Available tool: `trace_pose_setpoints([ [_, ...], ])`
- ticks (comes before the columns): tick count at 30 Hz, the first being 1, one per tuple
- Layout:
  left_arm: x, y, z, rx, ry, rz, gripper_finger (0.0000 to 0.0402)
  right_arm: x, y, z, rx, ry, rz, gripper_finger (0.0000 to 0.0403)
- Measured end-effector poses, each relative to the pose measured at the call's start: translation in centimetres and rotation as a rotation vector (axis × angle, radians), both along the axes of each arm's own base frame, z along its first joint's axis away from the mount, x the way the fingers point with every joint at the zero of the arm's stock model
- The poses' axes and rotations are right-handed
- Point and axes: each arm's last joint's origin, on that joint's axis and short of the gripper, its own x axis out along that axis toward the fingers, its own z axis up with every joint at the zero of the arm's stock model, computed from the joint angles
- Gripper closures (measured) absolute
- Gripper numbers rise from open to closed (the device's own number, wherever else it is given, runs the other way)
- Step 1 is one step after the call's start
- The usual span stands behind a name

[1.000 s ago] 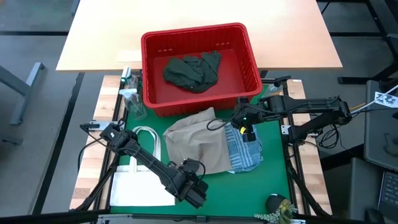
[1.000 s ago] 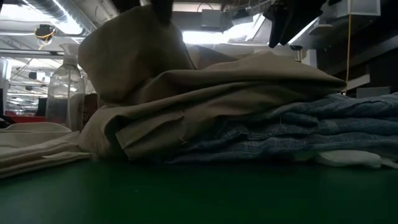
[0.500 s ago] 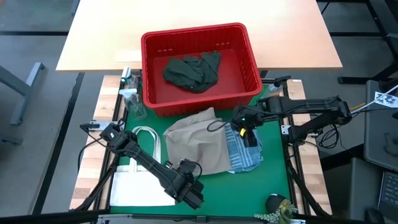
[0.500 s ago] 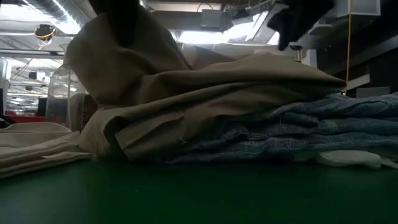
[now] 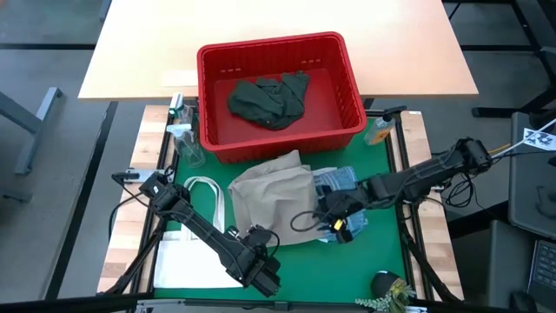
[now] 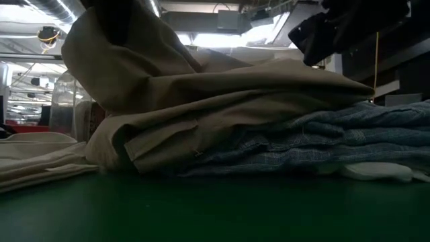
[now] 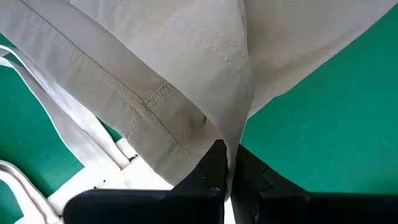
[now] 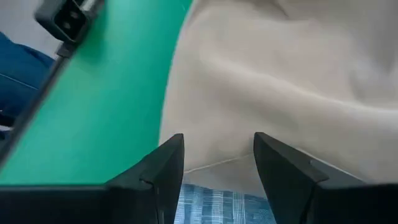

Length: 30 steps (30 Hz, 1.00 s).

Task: Fold Laundry from Bin
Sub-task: Fold the light brown shorts

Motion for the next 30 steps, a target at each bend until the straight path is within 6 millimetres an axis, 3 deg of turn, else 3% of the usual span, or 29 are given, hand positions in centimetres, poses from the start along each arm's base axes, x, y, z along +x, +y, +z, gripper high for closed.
trace_pose_setpoints([
  [13,-0.1,-0.2,-0.1,-0.084,0.055,0.009,0.04,-1.2,-0.6,-6.2,-0.079,0.147,-0.115,0.021],
  [21,-0.3,-1.0,-0.1,-0.128,0.052,-0.003,0.0384,-1.9,-0.7,-6.7,-0.057,0.227,-0.081,0.021],
  [30,-0.4,-1.4,-0.1,-0.137,0.039,-0.008,0.0311,-2.0,-0.7,-6.8,-0.05,0.243,-0.074,0.021],
])
